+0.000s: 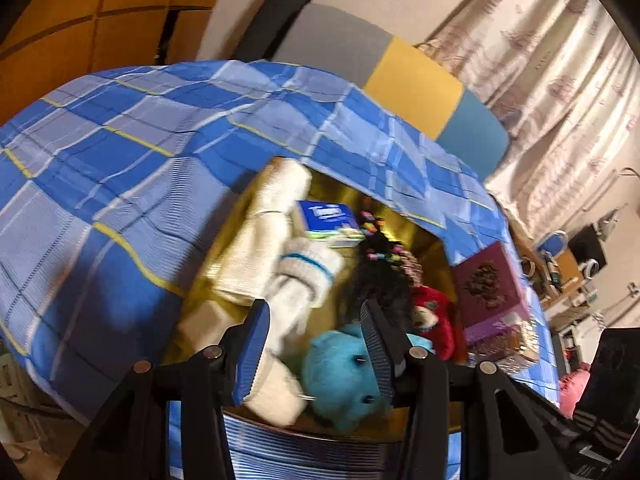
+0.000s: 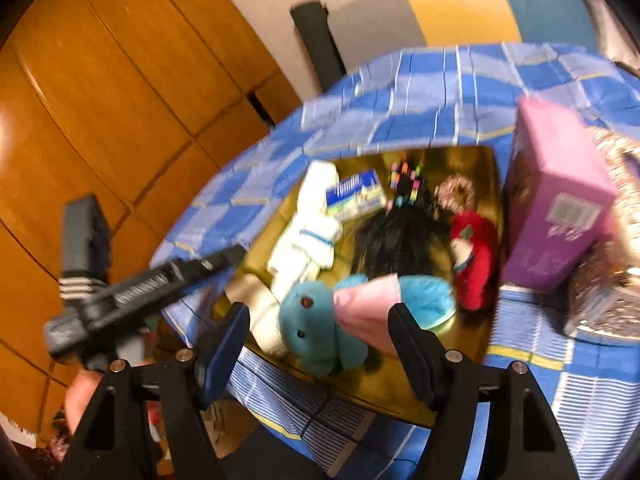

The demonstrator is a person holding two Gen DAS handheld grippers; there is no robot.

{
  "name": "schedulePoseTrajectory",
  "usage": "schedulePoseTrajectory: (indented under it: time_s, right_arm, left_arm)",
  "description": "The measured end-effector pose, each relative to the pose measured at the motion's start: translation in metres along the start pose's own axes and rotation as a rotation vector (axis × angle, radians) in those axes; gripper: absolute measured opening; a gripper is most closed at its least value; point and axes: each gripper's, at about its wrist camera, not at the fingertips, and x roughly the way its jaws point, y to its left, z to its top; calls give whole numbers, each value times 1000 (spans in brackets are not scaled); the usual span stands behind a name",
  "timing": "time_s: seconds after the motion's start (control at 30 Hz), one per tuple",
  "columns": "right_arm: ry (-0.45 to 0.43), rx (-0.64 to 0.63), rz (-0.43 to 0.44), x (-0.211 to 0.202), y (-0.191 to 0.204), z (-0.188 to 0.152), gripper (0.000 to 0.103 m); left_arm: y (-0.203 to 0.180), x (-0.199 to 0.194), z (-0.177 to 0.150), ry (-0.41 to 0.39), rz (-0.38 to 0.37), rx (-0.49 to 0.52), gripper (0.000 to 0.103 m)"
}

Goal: Organize soft objects
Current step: 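Move the right tool to the pink towel roll and grasp it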

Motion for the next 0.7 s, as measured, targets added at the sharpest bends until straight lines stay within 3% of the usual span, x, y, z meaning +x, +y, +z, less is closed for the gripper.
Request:
schedulePoseTrajectory:
  time_s: [0.2, 0.53, 0.7]
  right_arm:
    - [-211, 10, -49, -71, -26, -3, 73]
    - [-328, 209, -192, -142, -119, -15, 73]
    - [-334, 288, -290, -166, -174, -27, 74]
  left_arm:
    - [-34, 0, -9, -1, -45, 63, 48]
    - [-97, 5, -19, 20, -101, 164, 48]
    - [-123, 2, -24, 27, -161, 208, 48]
